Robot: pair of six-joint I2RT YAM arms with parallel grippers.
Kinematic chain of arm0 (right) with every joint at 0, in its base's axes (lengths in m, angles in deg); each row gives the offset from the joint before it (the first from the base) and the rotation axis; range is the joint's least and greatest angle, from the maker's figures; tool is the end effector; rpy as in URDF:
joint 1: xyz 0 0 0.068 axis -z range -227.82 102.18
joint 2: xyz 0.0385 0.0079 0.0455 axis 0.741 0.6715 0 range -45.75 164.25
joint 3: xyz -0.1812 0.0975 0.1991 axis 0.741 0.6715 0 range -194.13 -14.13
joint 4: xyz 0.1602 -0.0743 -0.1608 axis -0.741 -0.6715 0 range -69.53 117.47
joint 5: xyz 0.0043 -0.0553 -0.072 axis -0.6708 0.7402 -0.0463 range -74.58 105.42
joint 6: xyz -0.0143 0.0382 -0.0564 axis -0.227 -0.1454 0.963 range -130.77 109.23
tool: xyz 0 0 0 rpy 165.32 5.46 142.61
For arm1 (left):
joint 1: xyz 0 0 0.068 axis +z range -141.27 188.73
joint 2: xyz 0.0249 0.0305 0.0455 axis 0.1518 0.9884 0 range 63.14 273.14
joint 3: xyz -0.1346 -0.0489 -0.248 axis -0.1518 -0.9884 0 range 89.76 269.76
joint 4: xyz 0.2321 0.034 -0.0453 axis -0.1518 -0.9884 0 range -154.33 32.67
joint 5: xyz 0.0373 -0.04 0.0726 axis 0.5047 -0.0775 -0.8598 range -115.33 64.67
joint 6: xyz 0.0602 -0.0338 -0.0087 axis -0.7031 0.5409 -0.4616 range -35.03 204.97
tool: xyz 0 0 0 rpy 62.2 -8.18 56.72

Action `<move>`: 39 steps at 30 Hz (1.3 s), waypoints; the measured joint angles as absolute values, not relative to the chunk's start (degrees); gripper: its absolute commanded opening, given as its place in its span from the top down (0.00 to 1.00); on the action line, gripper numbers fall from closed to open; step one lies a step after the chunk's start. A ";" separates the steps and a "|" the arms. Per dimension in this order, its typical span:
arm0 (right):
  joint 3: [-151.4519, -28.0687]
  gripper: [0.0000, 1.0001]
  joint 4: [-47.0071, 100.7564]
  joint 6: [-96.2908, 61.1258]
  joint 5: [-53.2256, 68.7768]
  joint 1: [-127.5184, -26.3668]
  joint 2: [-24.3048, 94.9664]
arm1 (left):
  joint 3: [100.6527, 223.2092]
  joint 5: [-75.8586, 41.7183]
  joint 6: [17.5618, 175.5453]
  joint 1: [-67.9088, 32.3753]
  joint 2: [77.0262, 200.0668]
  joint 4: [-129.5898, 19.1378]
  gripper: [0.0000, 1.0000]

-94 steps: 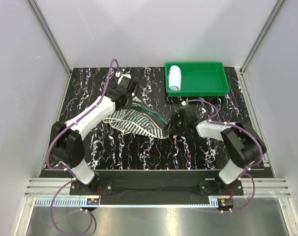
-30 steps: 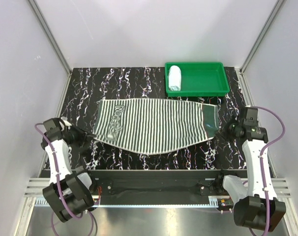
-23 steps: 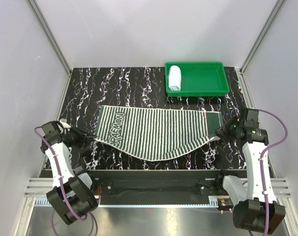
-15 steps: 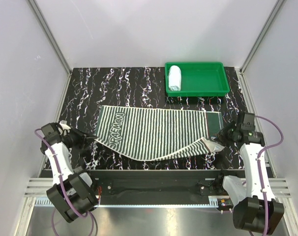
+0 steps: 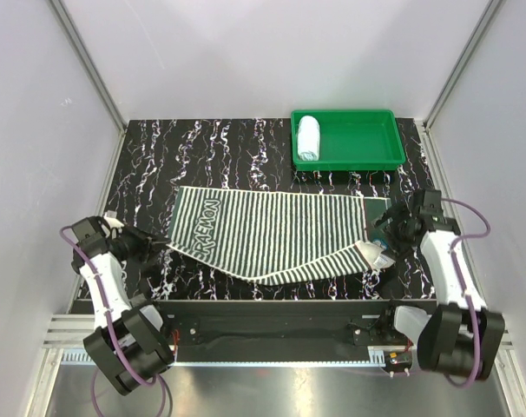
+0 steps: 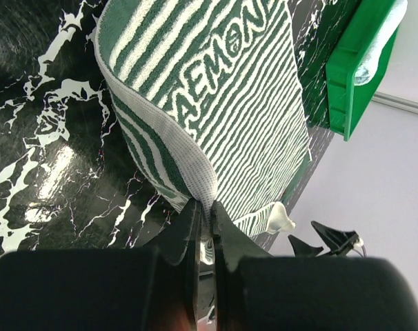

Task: Roll the towels
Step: Flatten the towel, then fold the towel

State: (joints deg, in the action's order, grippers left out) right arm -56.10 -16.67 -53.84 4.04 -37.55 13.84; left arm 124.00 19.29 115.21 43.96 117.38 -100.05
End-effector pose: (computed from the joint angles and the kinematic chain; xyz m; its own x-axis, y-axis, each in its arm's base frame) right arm 0.1684 -0.0192 0.2295 -0.5767 0.7848 -0.2271 0.6524 0.6096 0.4502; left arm 0.1355 0.0471 0.2184 -0.5529 -0.8293 -0.0815 -0.4931 0.4045 -0.7702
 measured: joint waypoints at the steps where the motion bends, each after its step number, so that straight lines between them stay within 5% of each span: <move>1: -56.87 0.14 -16.50 -53.09 4.35 -37.55 16.05 | 124.00 19.29 115.21 43.96 117.16 -100.05 0.95; 31: -63.03 0.22 -18.24 -52.33 -1.88 -37.55 11.74 | 124.00 19.53 115.02 44.00 115.67 -97.82 0.96; 39: -52.71 0.21 -14.97 -56.66 -7.06 -37.55 13.54 | 124.00 19.92 115.02 44.00 115.67 -97.67 0.96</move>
State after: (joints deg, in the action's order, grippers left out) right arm -52.71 -14.97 -56.66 -7.06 -37.55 13.54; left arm 124.00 19.92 115.02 44.00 115.67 -97.67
